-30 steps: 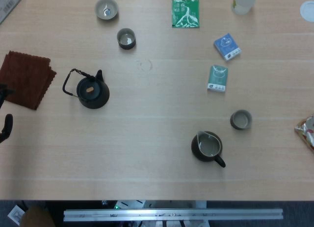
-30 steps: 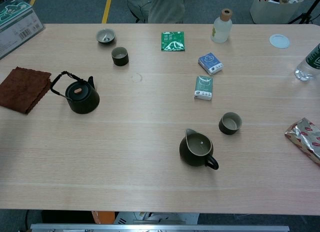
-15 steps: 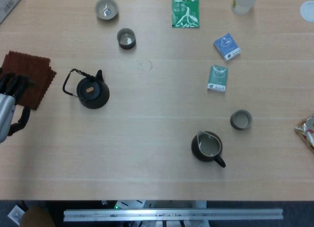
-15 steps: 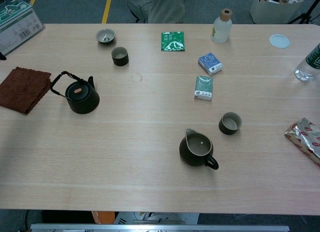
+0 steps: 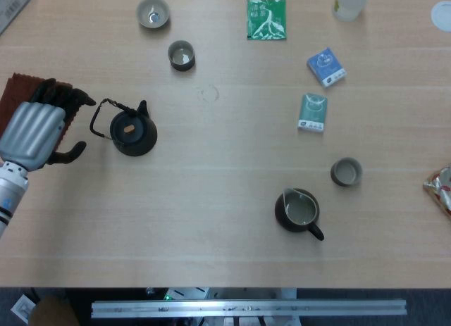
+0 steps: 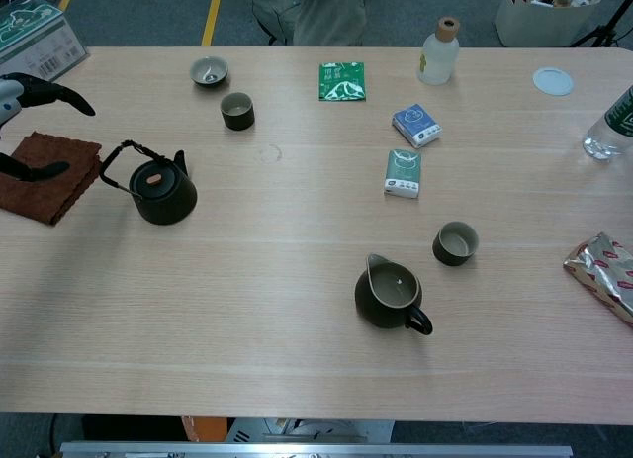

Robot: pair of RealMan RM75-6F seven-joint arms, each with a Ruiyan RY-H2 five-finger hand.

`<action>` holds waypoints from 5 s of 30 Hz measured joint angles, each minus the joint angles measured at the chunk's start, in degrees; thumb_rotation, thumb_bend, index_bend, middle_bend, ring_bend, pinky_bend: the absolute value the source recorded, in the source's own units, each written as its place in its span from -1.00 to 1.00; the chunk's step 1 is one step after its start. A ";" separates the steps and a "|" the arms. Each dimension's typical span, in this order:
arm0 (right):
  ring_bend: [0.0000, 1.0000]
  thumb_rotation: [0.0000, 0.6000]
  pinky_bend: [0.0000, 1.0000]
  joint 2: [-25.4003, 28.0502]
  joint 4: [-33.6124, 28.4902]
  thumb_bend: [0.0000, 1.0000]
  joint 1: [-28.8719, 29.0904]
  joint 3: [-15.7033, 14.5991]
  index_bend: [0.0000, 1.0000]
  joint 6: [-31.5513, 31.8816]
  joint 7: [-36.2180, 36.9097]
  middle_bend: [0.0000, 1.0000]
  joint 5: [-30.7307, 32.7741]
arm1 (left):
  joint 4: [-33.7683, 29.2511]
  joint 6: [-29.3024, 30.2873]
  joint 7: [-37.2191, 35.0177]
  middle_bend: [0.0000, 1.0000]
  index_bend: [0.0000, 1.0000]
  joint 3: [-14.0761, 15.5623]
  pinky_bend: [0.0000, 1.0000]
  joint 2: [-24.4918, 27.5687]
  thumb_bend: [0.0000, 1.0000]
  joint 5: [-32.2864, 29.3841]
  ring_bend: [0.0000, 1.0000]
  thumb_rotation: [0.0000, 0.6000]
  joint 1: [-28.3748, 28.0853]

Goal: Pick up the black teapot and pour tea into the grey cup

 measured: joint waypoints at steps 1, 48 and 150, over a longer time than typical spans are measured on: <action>-0.60 1.00 -0.55 -0.17 0.16 -0.30 0.07 0.01 -0.40 -0.01 0.09 -0.36 -0.03 | 0.10 -0.75 0.23 -0.52 -0.53 -0.14 -0.86 -0.25 -0.49 -0.54 -0.68 0.93 -0.54; -0.58 1.00 -0.55 -2.41 4.53 -0.30 0.58 -0.78 -0.40 -1.55 3.24 -0.36 2.51 | 8.45 -9.60 18.18 -0.64 -0.99 1.11 -0.86 -9.72 -0.59 -24.99 -0.69 0.76 -13.07; -0.58 1.00 -0.55 -2.62 6.52 -0.30 -1.80 -1.81 -0.36 -0.39 7.26 -0.36 2.63 | -0.36 -15.84 4.85 -0.21 -0.47 0.79 -0.86 -4.46 -0.59 -20.09 -0.56 0.20 -17.35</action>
